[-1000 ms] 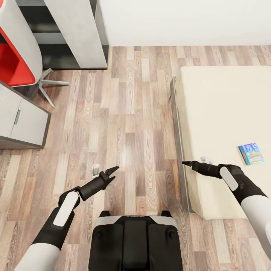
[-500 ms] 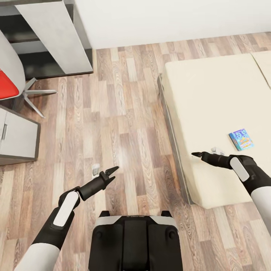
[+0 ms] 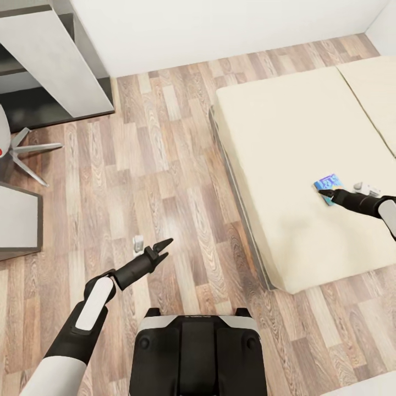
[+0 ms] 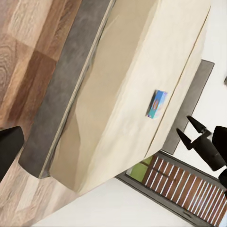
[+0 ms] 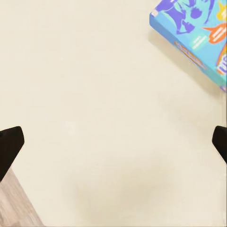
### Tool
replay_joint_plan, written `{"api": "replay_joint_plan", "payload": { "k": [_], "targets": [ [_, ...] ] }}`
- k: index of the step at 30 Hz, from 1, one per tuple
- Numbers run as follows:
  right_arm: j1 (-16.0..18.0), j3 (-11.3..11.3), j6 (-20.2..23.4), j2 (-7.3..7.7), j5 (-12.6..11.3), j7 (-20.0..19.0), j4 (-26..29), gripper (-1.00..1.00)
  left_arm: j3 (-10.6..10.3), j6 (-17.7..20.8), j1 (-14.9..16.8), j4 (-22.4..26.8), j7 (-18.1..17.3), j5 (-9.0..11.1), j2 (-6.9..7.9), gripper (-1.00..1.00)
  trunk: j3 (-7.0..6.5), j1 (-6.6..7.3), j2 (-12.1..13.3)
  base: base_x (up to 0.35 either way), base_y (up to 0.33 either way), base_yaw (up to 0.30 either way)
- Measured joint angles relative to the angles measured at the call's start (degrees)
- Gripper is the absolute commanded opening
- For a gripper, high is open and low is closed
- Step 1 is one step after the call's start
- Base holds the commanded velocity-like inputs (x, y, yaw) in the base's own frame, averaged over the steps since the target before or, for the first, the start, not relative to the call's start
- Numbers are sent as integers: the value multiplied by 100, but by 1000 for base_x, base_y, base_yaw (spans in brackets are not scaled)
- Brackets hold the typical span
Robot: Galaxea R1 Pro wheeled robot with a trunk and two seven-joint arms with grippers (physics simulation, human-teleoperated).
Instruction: Put all the toys in the child's room - the three board games (two on the bed and one on the table), the two jigsaw puzzles on the table, and the tennis ball on the table - inside the toy box on the table in the child's room.
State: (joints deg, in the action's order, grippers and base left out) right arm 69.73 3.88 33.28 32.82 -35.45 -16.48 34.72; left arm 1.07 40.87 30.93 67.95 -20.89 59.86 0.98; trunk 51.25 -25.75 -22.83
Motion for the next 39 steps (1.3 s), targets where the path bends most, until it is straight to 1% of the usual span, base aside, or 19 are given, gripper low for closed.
{"api": "replay_joint_plan", "payload": {
  "k": [10, 14, 18, 28, 32, 38, 39],
  "targets": [
    [14, -31, -96, 43, 5, 52, 134, 100, 1, 68, -40, 210, -4, 14, 7, 100, 0, 0, 0, 0, 0, -31],
    [13, -28, -99, 49, 3, 76, 168, 100, -1, 316, -48, 468, 11, 0, 12, 100, 0, 0, 0, 0, 0, -8],
    [1, -25, -98, 51, -1, 83, 168, 100, -2, 453, -59, 627, 42, -1, 10, 100, 0, 0, 0, 0, 0, -4],
    [-69, -32, -111, 55, -5, 105, 186, 100, 2, 566, -155, 772, 82, -31, 4, 100, 0, 1, 0, 19, 27, -1],
    [-78, -90, -115, 62, 2, 117, 179, 100, 1, 578, -167, 786, 87, -44, 2, 100, 0, 1, 0, 136, 163, 0],
    [-83, -338, -133, 80, 18, 177, 156, 100, -11, 587, -175, 790, 101, -58, -1, 100, 1, 2, 0, 205, 195, 0],
    [-83, -339, -132, 80, 17, 178, 156, 100, -11, 587, -175, 790, 101, -58, -1, 100, 1, 2, 0, 227, 204, 0]
  ]
}}
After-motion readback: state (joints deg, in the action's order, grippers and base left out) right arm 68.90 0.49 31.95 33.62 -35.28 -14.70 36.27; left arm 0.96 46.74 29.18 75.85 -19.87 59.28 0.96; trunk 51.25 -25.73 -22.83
